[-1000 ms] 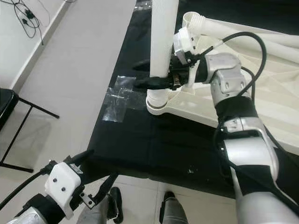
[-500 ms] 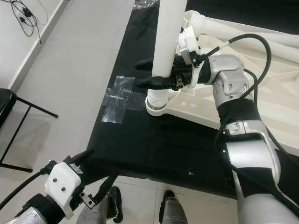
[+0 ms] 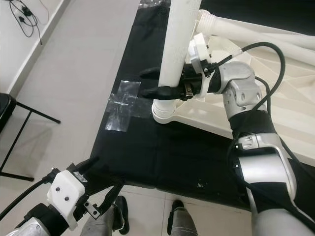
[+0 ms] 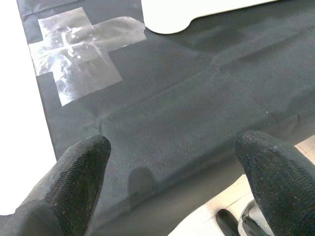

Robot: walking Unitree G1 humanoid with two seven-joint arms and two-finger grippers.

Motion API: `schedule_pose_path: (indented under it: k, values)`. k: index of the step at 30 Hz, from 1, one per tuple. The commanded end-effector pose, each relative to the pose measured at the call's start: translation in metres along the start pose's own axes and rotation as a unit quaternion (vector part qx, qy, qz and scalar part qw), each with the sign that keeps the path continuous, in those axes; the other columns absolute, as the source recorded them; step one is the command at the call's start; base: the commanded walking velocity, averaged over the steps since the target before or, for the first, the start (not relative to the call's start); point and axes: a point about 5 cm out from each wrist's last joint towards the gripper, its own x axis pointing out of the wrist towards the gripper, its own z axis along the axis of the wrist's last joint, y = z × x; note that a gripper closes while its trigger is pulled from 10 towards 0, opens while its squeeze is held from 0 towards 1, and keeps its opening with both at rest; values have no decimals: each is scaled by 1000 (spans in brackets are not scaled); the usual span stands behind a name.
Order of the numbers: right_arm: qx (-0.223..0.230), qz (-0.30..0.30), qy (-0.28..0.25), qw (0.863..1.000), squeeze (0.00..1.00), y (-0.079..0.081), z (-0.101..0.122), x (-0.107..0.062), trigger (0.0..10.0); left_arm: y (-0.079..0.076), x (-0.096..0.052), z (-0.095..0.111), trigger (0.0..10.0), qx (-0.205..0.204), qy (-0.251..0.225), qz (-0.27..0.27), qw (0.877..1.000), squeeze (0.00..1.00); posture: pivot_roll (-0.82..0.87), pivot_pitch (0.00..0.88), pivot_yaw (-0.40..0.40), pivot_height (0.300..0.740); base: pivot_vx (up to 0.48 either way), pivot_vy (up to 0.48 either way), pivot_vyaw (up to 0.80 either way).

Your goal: Building children table

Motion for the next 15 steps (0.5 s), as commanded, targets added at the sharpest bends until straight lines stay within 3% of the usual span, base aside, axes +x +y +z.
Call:
schedule_pose_path:
  k: [1,9,15]
  values:
    - [57,19,29,998,0,10,-27,3,10000,-2,-2,-5,10000,-5,16,-9,1000,0,135,412,67,740,0,0,0]
    - [35,63,50,996,0,19,-31,23,10000,-2,-1,-6,10000,-4,15,-9,1000,0,130,402,66,740,0,0,0]
    - [20,73,71,995,0,21,-32,26,10000,-2,0,-6,10000,-3,14,-9,1000,0,127,396,66,740,0,0,0]
